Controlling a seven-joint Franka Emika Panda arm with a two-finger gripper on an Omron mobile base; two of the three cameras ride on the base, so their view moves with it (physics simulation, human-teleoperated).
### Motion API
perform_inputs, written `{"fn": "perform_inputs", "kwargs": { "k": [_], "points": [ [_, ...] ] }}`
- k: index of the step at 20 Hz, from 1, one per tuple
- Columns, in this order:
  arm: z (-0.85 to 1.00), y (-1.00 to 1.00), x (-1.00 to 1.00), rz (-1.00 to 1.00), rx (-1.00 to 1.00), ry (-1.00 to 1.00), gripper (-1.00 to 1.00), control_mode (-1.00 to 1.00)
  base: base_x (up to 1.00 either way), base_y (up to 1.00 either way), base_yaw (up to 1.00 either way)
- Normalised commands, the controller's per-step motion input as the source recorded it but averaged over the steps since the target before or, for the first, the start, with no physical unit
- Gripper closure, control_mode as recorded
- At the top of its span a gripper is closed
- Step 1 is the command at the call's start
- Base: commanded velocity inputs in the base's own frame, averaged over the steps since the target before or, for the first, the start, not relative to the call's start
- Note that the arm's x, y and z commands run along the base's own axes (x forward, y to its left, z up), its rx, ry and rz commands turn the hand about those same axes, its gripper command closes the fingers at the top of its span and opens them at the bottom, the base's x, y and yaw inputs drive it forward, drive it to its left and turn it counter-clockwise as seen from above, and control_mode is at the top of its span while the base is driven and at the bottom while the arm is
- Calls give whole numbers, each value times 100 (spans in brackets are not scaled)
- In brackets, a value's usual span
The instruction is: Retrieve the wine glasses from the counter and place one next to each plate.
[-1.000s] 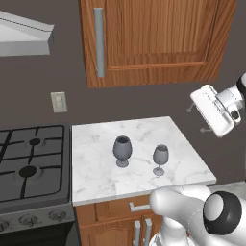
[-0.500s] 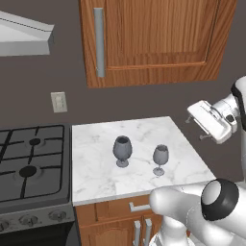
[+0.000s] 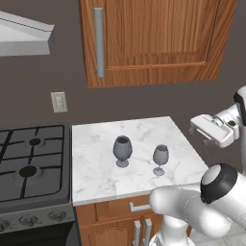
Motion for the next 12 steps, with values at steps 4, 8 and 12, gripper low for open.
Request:
{"fn": "perform_inputs", "kwargs": {
  "k": [4,8,12],
  "points": [
    [-26,-6,0,-7,3,3,-100,-100,0,0,0],
    [-34,-3,0,-9,0,0,-100,-100,0,0,0],
    [-43,0,0,-9,0,0,-100,-100,0,0,0]
  ]
}}
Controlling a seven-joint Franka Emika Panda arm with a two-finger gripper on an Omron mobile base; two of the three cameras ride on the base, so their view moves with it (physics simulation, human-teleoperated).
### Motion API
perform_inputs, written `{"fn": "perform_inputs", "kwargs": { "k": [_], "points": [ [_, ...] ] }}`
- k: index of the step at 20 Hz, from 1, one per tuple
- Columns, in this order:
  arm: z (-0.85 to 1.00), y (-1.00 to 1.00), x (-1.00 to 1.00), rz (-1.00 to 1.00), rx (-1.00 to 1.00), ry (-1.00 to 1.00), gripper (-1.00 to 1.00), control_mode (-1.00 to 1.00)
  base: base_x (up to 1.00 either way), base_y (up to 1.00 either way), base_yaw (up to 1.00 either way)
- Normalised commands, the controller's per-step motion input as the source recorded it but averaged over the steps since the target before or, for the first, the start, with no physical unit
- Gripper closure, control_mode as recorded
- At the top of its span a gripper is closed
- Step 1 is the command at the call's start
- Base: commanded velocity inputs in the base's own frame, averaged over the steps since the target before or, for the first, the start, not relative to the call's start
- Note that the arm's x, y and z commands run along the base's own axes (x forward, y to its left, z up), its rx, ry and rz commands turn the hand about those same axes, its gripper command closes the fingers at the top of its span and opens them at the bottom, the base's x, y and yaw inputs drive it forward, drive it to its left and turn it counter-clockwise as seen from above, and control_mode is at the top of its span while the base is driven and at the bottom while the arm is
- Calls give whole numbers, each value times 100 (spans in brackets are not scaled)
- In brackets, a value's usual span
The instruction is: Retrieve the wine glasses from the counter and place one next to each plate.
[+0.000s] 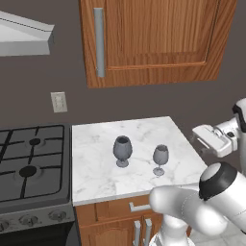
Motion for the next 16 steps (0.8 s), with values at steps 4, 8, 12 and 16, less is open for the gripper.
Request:
{"fn": "perform_inputs", "kwargs": {
  "k": [4,8,12,16],
  "points": [
    [-38,0,0,-9,0,-4,-100,-100,0,0,0],
    [-31,0,1,-10,0,-2,-100,-100,0,0,0],
    [-21,12,11,-4,0,-3,-100,-100,0,0,0],
    [-16,20,25,0,0,0,-100,-100,0,0,0]
  ]
}}
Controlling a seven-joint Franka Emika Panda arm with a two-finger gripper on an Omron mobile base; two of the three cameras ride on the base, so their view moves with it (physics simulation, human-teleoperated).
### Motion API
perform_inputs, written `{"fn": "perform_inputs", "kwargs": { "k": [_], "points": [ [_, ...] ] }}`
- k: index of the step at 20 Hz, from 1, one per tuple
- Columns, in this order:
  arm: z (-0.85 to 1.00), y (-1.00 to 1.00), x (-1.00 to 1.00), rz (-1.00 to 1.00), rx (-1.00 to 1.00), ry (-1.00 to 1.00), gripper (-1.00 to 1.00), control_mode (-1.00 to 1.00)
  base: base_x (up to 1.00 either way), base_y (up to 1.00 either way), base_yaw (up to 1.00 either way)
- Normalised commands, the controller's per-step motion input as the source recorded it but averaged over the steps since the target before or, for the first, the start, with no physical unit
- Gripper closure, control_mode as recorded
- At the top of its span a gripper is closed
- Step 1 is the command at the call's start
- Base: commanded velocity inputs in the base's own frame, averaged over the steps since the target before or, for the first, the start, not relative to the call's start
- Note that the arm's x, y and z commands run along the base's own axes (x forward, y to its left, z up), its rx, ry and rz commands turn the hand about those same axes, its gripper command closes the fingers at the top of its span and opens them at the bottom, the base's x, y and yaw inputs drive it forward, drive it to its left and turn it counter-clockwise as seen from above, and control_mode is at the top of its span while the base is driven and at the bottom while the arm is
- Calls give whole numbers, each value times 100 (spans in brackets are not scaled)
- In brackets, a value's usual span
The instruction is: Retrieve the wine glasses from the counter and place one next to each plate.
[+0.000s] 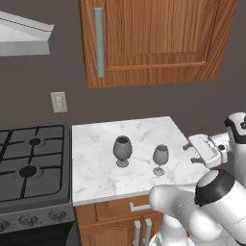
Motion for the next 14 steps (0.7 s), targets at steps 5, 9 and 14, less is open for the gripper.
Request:
{"fn": "perform_inputs", "kwargs": {
  "k": [5,9,14],
  "points": [
    [-19,3,15,0,4,0,-100,-100,0,0,0],
    [-19,0,11,0,4,0,-100,-100,0,0,0],
    [-8,0,11,0,1,0,-100,-100,0,0,0]
  ]
}}
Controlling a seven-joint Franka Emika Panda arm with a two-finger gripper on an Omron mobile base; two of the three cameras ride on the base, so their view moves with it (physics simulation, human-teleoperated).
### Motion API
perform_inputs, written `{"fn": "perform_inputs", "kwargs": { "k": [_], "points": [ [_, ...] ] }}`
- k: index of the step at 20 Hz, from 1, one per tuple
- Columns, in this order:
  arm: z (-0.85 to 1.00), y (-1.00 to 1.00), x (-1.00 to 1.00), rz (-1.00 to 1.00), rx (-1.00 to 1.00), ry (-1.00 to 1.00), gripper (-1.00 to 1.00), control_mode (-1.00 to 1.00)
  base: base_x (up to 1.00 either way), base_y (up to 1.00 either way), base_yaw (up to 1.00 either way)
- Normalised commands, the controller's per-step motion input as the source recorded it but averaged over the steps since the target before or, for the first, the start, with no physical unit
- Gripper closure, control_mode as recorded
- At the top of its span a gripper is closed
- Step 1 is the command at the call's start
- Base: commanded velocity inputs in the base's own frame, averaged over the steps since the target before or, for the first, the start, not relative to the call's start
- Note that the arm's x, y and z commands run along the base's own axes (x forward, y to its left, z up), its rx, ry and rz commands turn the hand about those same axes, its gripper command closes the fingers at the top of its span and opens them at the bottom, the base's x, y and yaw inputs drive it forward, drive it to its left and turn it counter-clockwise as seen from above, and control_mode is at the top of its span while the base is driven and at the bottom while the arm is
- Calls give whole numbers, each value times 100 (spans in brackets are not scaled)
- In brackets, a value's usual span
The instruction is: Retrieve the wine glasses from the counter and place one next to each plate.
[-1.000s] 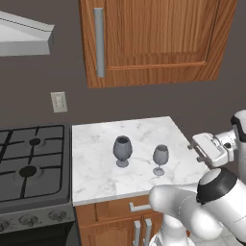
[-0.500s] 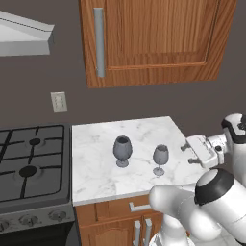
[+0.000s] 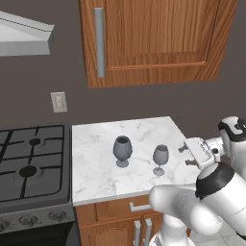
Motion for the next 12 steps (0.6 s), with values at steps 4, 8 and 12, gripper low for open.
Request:
{"fn": "perform_inputs", "kwargs": {
  "k": [4,8,12],
  "points": [
    [-7,-3,1,0,2,0,-100,-100,0,0,0],
    [-20,0,13,0,0,0,-100,-100,0,0,0],
    [-19,0,3,0,0,0,-100,-100,0,0,0]
  ]
}}
